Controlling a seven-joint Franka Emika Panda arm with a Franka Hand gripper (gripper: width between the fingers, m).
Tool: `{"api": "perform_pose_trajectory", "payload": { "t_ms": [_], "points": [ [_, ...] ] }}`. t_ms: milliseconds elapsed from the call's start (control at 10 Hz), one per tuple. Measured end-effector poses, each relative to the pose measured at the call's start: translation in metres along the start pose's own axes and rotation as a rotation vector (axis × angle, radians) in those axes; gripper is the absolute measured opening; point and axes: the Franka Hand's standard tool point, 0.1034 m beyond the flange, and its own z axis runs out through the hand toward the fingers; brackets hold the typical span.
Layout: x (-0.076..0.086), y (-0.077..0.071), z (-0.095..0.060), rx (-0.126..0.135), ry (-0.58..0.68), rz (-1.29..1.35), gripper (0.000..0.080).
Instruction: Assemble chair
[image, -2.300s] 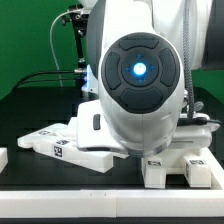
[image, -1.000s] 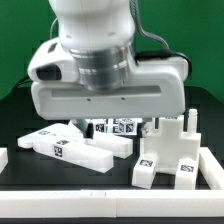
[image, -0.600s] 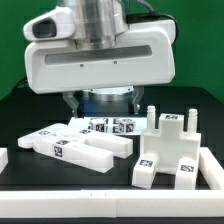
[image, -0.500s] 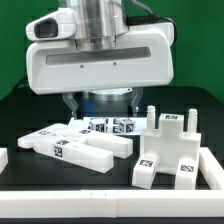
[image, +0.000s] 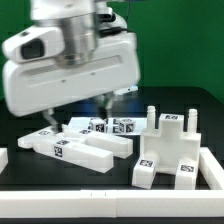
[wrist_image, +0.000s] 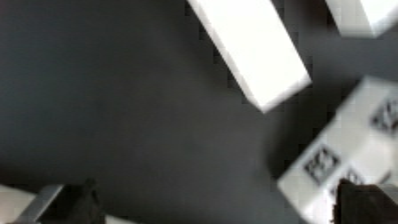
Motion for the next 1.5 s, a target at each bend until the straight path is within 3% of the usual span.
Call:
{"api": "perform_pose_trajectory", "payload": {
  "t_ms": [200,500,700,900,1300,1400,1500],
  "points": [
    [-0.005,0.003,0.002,-0.016,0.01,-0.138,0.0649],
    [-0.005,0.004,0.004,-0.018,0.007,-0.16,0.0649],
    [-0.012,0.003,0.017,-0.048,0.009,-0.266,0.0649],
    [-0.025,-0.01,0.044,-0.1,0.006,-0.358,0.0649],
    [-0.028,-0.01,0.048,-0.096,0.002,-0.362,0.0649],
    [-0.032,-0.008,0.05,-0.109,0.006,-0.383,0.0649],
    [-0.048,-0.009,0.062,-0.124,0.001,-0.4,0.0649]
  ]
}}
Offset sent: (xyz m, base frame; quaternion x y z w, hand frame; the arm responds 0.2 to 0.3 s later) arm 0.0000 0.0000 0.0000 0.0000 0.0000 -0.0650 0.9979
